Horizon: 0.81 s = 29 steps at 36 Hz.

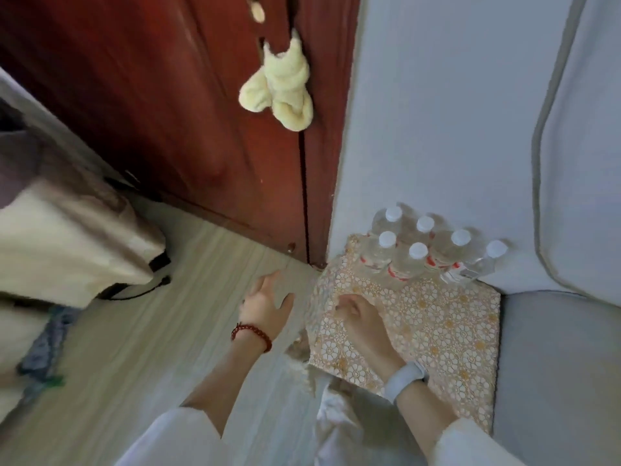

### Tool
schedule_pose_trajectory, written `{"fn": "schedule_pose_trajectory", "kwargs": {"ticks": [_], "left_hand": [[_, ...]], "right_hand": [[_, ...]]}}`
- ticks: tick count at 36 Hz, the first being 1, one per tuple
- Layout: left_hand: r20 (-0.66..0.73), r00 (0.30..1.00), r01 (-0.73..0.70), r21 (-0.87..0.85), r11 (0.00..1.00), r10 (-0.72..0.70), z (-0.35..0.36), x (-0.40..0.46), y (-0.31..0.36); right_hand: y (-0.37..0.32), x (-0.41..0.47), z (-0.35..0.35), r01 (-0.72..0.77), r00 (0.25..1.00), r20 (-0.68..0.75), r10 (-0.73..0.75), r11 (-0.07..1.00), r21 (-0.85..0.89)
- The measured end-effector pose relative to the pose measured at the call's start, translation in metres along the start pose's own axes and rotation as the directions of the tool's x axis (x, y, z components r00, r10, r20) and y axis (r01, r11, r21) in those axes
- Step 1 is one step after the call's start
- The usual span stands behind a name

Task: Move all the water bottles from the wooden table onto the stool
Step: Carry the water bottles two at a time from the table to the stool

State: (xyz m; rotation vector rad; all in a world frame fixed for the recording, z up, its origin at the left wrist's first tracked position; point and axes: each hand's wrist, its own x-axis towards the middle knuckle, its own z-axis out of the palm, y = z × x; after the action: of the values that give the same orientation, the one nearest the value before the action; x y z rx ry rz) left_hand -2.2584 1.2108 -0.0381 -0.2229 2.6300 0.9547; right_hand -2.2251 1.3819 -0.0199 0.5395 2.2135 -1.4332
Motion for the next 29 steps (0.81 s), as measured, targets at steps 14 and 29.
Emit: {"fn": "schedule_pose_trajectory", "kwargs": {"ticks": [14, 29], "left_hand": [[-0.683, 0.633, 0.272, -0.246, 0.93, -0.365, -0.249, -0.363, -0.292], [-0.665, -0.103, 0.543, -0.66, 0.518, -0.74, -0.284, -0.79, -0.548]], "right_hand": [[-0.142, -0.262, 0.368, 0.668, 0.661, 0.6, -0.451, 0.717, -0.197], [-0.098, -0.609, 0.731, 0.962, -0.132, 0.974, -0.184, 0.214, 0.171]]}}
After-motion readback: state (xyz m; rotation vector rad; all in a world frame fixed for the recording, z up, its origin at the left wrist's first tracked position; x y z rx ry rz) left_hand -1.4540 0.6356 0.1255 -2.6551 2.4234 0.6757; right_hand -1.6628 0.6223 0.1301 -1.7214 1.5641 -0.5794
